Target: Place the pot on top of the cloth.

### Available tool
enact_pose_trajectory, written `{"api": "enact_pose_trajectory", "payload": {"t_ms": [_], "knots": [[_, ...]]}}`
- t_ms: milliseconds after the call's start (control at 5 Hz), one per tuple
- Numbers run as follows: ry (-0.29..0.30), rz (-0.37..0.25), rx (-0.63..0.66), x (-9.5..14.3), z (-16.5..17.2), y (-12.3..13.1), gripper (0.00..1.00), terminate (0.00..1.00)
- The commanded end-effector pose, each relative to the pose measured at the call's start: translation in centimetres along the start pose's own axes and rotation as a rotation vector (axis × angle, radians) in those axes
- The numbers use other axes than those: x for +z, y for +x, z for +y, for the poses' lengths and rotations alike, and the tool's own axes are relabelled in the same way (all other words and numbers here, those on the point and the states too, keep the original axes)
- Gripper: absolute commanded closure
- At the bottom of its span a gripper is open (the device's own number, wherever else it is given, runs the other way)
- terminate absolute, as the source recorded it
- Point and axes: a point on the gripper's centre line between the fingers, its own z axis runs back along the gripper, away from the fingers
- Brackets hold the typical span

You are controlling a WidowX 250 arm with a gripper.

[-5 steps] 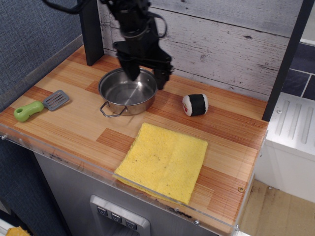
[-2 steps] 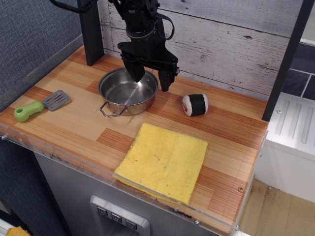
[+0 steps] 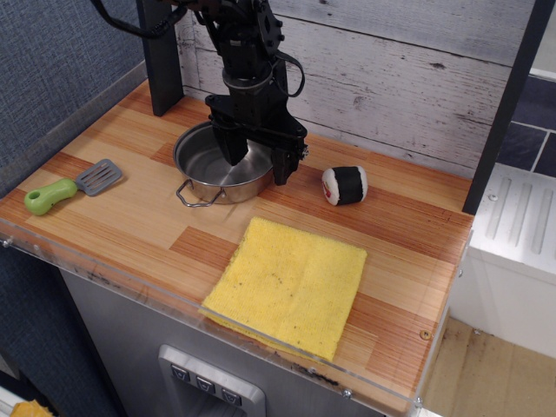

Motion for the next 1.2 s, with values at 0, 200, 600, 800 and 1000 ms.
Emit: {"api": "enact_pose_trajectory", "payload": {"t_ms": [0, 200, 600, 800, 1000], "knots": [[-0.009, -0.06, -0.045, 2.4, -0.8, 1.5, 1.0, 0.0], [-0.031, -0.091, -0.042, 3.9, -0.9, 2.3, 1.0, 0.0], [-0.029, -0.031, 0.02, 7.8, -1.5, 2.4, 1.0, 0.0], [-0.043, -0.014, -0.009, 9.8, -3.5, 1.1, 1.0, 0.0], [-0.028, 0.006, -0.04, 10.0, -5.7, -1.0, 1.0, 0.0]]}}
